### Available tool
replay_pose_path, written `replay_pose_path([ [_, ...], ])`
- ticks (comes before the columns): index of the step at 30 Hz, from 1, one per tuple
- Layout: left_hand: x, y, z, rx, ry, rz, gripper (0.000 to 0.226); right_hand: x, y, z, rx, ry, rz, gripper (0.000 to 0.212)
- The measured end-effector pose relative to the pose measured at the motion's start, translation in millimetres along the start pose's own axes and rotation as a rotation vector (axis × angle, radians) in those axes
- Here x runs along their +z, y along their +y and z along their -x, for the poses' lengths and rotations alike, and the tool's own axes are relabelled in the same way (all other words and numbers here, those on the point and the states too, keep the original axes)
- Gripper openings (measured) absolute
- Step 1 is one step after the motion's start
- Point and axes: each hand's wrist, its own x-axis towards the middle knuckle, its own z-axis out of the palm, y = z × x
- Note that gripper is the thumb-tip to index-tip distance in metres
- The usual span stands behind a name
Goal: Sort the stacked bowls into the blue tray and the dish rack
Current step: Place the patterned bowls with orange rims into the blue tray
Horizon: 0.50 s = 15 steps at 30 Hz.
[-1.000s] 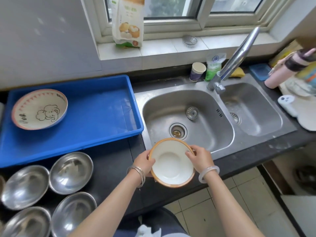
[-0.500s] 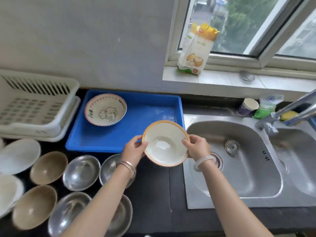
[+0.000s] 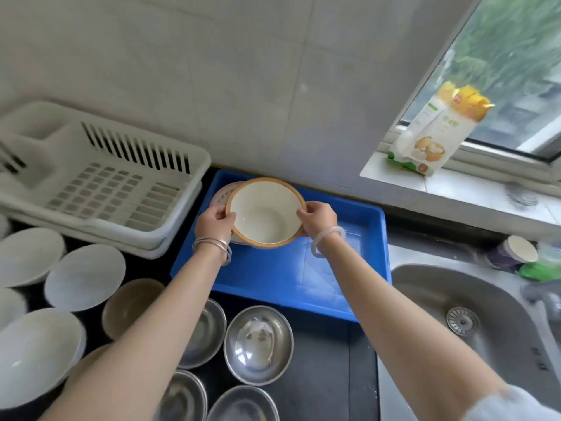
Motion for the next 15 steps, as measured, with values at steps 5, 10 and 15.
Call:
replay_pose_path([
  [5,-0.7,-2.6,-33.3,0.047,-0.006,-0.088,0.035,28.9,-9.0,-28.1,0.050,0.038,0.005,0.018],
  [10,1.4,-14.9,-56.5,0.003,-0.002,-0.112,0.034,48.5,-7.7,-42.2,0.075,0.076,0.023,0.017],
  [15,0.4,-27.2,-68.3,-0.034,0.005,-0.095,0.035,60.3,-2.9,-46.2,0.069,0.086,0.064,0.017],
])
